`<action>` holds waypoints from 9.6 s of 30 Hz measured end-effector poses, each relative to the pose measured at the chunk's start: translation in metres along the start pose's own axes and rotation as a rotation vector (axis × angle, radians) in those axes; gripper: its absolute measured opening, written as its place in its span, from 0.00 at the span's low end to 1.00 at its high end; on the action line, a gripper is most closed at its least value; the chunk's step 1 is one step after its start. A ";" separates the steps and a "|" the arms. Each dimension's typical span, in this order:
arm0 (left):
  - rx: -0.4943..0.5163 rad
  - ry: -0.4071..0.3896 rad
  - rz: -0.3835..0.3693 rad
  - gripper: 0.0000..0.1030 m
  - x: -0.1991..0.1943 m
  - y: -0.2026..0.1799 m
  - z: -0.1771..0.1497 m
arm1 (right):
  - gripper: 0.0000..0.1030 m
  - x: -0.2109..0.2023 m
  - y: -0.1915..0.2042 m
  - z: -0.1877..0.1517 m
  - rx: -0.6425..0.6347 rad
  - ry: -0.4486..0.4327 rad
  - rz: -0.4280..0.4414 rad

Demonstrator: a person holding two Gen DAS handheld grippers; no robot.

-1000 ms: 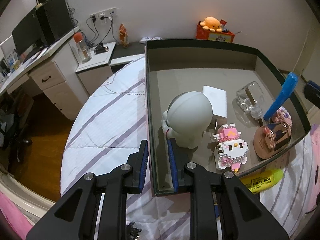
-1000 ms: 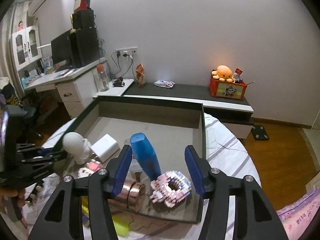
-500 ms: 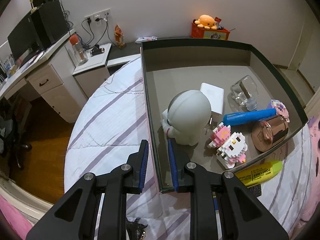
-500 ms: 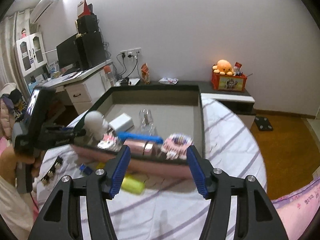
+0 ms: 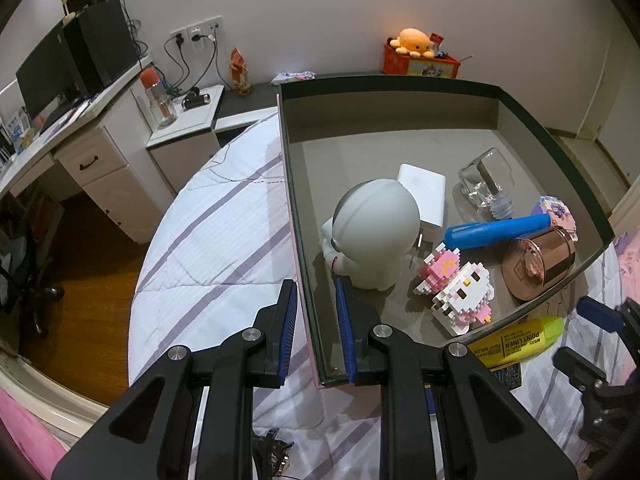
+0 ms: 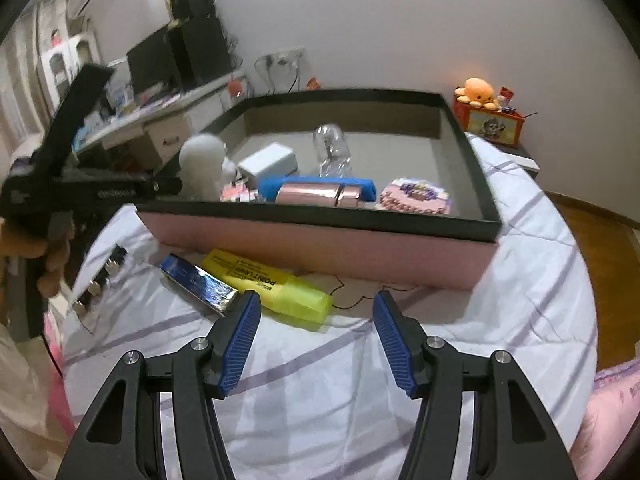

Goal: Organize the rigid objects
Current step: 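Lower the right gripper onto the yellow highlighter and close it, then lift the yellow highlighter with the right gripper toward the box, then lower the yellow highlighter into the box and open the right gripper, then lift the right gripper from the box while the left gripper moves toward the black cable, then close the left gripper on the black cable and lift it, then carry the black cable over the box and lower it with the left gripper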

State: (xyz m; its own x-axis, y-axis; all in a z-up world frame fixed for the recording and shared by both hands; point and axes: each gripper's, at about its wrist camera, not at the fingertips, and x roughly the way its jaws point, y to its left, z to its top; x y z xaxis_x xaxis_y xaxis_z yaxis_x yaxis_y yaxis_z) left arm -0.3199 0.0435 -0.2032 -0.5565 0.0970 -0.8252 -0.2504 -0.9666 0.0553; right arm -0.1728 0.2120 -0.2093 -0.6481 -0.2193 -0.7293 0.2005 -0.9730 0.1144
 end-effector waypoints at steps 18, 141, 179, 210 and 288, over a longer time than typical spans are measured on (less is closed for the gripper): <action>0.006 0.004 -0.012 0.18 0.001 0.001 0.001 | 0.45 0.016 0.012 0.001 -0.112 0.054 0.089; 0.042 0.043 -0.032 0.21 0.005 0.002 0.002 | 0.25 0.013 -0.018 0.101 0.044 -0.081 -0.055; 0.016 0.048 -0.003 0.23 -0.005 0.008 0.001 | 0.68 -0.035 -0.065 0.040 0.145 -0.116 -0.248; -0.067 0.101 0.112 0.84 -0.029 0.034 -0.108 | 0.17 -0.009 -0.086 0.053 0.098 0.023 -0.118; 0.159 -0.044 -0.222 0.18 -0.031 -0.039 0.047 | 0.18 -0.004 -0.082 0.062 0.050 0.096 -0.152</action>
State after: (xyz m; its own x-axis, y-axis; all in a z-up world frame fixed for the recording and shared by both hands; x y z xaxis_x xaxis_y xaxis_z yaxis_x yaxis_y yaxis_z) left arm -0.3305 0.0899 -0.1534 -0.5073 0.3164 -0.8016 -0.4893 -0.8715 -0.0343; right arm -0.2320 0.2879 -0.1739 -0.5948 -0.0641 -0.8013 0.0676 -0.9973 0.0295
